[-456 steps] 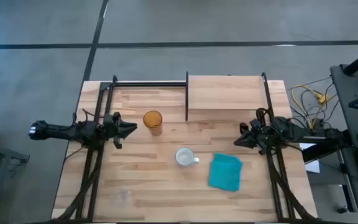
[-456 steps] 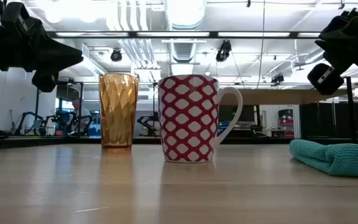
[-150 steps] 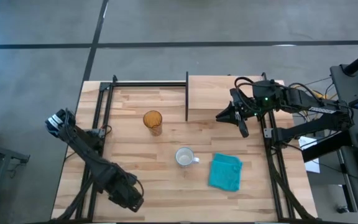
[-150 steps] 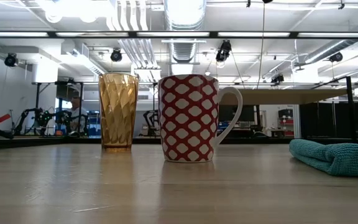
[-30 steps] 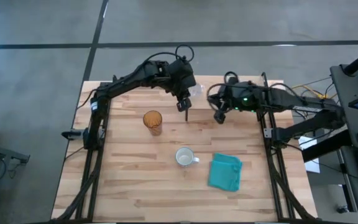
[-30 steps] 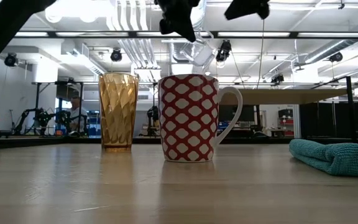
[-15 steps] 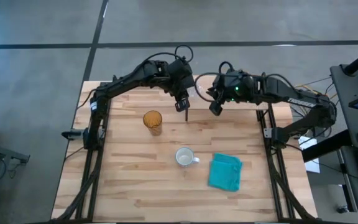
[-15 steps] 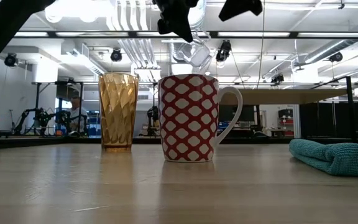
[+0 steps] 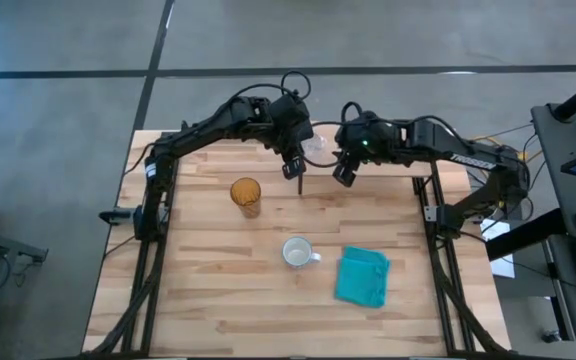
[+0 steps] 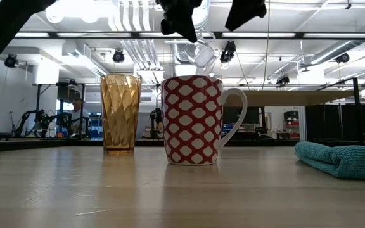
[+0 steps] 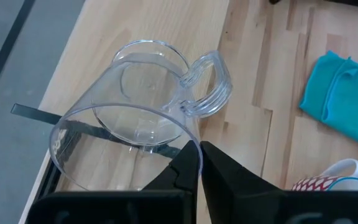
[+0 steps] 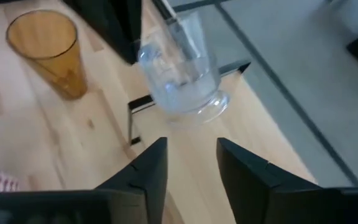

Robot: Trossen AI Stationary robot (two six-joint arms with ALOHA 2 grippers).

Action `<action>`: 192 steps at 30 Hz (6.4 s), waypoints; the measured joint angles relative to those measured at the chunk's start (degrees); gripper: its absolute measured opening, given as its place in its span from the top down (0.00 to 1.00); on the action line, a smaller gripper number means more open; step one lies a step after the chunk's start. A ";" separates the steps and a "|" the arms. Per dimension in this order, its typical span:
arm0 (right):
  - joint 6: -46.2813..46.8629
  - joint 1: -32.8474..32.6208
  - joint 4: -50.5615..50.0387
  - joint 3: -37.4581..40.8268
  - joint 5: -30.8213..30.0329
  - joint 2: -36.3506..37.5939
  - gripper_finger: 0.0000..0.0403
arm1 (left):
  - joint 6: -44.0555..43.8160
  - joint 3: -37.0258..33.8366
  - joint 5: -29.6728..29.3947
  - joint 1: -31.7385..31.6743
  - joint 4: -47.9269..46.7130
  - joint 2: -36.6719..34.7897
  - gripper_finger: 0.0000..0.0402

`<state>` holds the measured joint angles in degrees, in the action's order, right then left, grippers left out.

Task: Stack small to large cups/mugs on shelf
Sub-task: Put the transparent mug on the shelf, then put the red mug on the shelf

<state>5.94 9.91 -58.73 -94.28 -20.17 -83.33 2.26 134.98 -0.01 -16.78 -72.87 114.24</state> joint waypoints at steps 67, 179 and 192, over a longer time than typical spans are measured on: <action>-0.92 0.02 2.91 0.22 -3.78 -3.81 0.97 | -0.11 -0.07 2.89 -0.84 5.51 -0.70 0.87; 15.06 0.61 44.24 40.17 -9.88 7.80 0.86 | -0.28 -0.24 -9.70 -0.85 7.33 -13.79 0.74; 13.82 -0.64 42.26 37.18 -9.36 10.97 0.80 | -0.03 -0.24 -9.70 -0.83 7.37 -13.79 0.74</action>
<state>19.76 9.27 -16.47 -57.10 -29.53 -72.36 2.23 134.74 -9.72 -17.61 -65.50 100.44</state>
